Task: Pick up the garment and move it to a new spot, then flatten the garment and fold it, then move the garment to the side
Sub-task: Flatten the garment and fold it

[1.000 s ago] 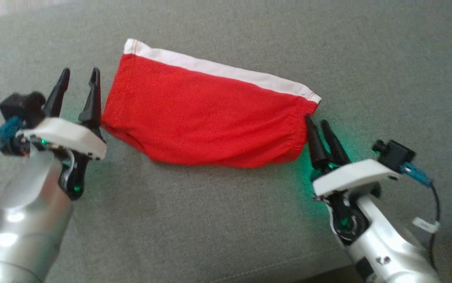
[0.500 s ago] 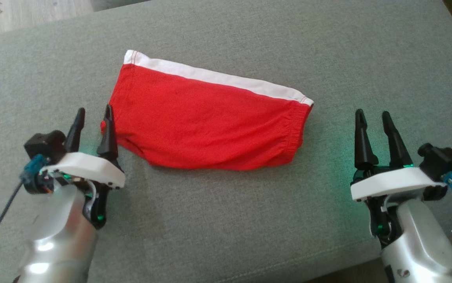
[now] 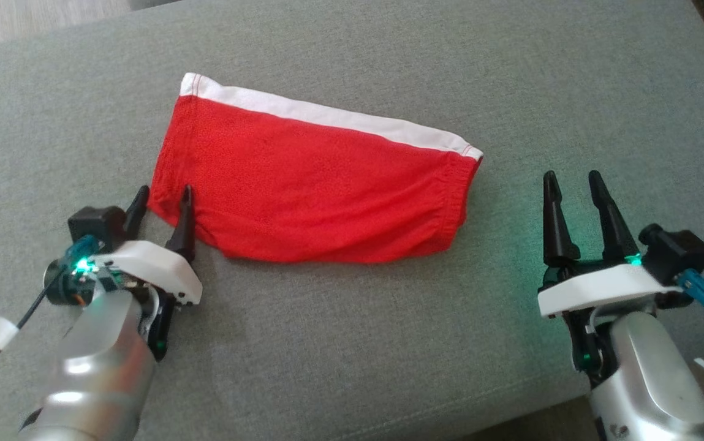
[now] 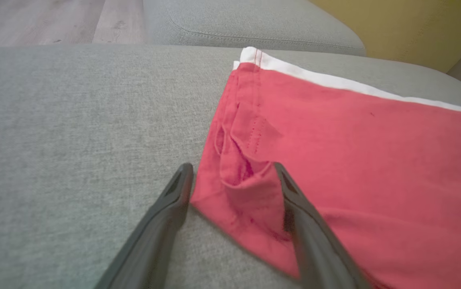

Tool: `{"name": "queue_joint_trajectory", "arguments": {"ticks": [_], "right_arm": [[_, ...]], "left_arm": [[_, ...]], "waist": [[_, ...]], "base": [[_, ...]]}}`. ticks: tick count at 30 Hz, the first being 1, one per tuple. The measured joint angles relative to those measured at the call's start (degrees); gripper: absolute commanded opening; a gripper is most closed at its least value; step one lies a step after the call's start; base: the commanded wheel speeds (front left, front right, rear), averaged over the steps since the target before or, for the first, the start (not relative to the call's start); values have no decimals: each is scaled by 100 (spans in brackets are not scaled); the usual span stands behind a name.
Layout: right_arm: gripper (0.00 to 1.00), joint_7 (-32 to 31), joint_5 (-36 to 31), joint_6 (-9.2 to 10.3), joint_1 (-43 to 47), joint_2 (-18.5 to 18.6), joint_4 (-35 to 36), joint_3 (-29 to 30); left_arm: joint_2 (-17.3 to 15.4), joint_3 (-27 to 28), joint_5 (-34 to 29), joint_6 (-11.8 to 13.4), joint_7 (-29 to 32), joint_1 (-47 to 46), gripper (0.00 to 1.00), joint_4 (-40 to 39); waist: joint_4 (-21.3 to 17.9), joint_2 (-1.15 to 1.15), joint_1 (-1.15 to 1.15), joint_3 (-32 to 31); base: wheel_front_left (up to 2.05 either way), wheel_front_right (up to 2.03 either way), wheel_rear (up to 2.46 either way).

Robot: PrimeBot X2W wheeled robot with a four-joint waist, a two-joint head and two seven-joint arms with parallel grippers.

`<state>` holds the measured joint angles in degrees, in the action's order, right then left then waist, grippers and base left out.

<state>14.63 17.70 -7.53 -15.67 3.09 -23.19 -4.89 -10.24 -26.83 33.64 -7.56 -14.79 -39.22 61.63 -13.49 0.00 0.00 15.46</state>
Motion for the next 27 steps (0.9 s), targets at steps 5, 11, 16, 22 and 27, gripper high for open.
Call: {"name": "queue_joint_trajectory", "arguments": {"ticks": [5, 11, 16, 22, 27], "right_arm": [[100, 0, -137, 0, 21, -11, 40, 46], [100, 0, -266, 0, 234, -19, 30, 146], [100, 0, -285, 0, 411, -22, -34, 247], [100, 0, -409, 0, 770, -27, -183, 257], [100, 0, -408, 0, 837, -31, -243, 131]], "left_arm": [[78, -287, 114, -2, 10, -86, 0, 185], [249, -219, 423, -1, 11, 33, 0, 337], [267, 349, 467, 219, 11, 627, 0, -158], [377, 866, 160, 457, 11, 1754, 0, -832], [488, 1201, -175, 459, 10, 2255, 42, -1167]], "waist": [[51, 0, 1, -52], [238, 0, 1, -304], [485, 0, 0, -640], [881, 0, 0, -1051], [1171, 0, -1, -1286]], "base": [[0, 0, 0], [0, 0, 0], [0, 0, 0], [0, 0, 0], [0, 0, 0]]}}
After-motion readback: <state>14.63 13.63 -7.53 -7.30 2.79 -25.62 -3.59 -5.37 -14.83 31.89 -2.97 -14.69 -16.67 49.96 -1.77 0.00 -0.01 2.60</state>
